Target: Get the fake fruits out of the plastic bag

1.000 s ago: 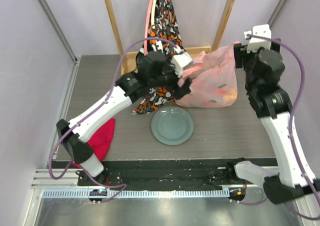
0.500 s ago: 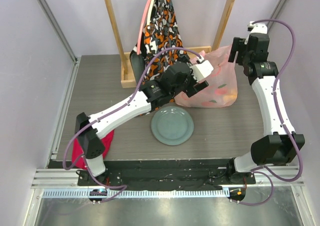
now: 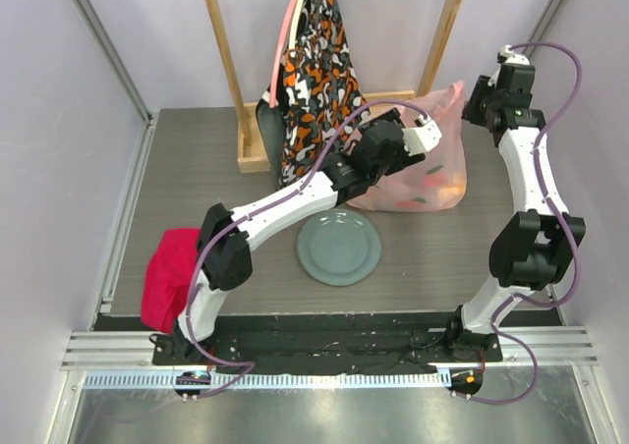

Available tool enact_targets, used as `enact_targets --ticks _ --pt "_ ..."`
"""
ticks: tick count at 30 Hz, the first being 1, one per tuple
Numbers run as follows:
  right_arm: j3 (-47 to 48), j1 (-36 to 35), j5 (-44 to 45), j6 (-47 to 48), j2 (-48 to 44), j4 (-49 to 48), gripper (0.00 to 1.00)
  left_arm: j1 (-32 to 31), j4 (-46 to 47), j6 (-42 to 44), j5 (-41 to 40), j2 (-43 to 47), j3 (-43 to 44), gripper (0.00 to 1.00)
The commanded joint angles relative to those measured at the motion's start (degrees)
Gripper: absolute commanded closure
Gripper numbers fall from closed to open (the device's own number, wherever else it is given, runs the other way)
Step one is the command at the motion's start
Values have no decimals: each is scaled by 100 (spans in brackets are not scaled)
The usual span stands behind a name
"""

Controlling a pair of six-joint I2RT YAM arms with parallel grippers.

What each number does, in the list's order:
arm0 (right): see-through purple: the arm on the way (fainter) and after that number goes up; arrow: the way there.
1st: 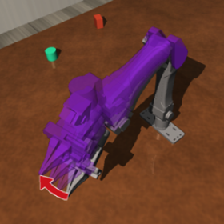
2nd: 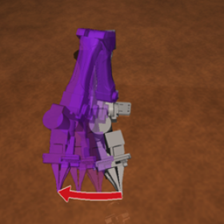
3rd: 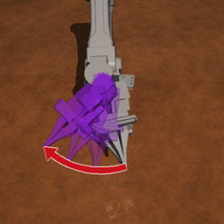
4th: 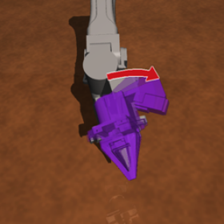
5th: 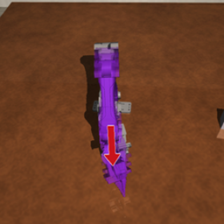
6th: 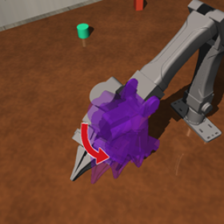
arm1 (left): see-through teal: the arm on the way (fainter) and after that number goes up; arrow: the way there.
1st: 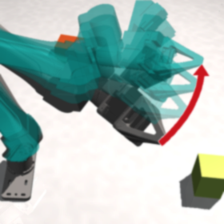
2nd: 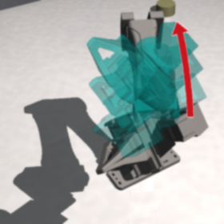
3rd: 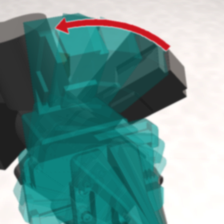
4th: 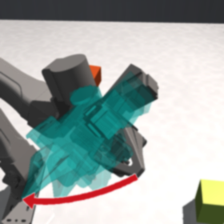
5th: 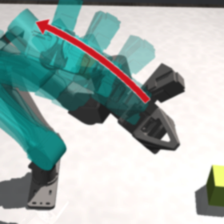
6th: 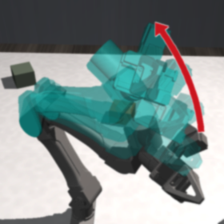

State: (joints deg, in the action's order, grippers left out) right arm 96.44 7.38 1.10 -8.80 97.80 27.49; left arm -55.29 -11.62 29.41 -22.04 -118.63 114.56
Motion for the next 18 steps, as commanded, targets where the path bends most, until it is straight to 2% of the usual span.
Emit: enact_targets --ticks 1,3,4,5,6,7,10,11,14,15,17,18 --pt "279 1 -1084 -149 -357 -428 74 123 248 267 -221 -195 286 30" --pt "182 1 -1217 -149 -437 -446 82 167 274 328 -257 -196 172 40" --pt "112 1 -1322 -140 -498 -481 87 211 248 346 -248 -187 172 55" --pt "-97 1 -1367 -131 -664 -533 89 237 204 364 -213 -152 180 65" --pt "-221 1 -1411 -114 -770 -595 92 272 125 346 -213 -100 198 78" --pt "-344 1 -1429 -44 -902 -621 97 325 116 198 -248 -29 207 100" --pt "-749 9 -1236 297 -1420 -779 99 535 -16 -171 94 366 399 100" --pt "-846 18 -1053 413 -1596 -858 99 624 -51 -242 460 402 539 100" --pt "-804 140 -639 476 -1633 -1332 99 1036 -672 -863 1042 -1 1968 100" --pt "-681 202 -612 415 -1476 -1464 99 1142 -1215 -1023 1523 -568 3183 100" --pt "-41 377 -550 300 -1159 -1535 99 1310 -1562 -869 1878 -1055 4053 100" --pt "240 431 -463 239 -784 -1562 99 1310 -1441 -727 2018 -1161 4230 100"
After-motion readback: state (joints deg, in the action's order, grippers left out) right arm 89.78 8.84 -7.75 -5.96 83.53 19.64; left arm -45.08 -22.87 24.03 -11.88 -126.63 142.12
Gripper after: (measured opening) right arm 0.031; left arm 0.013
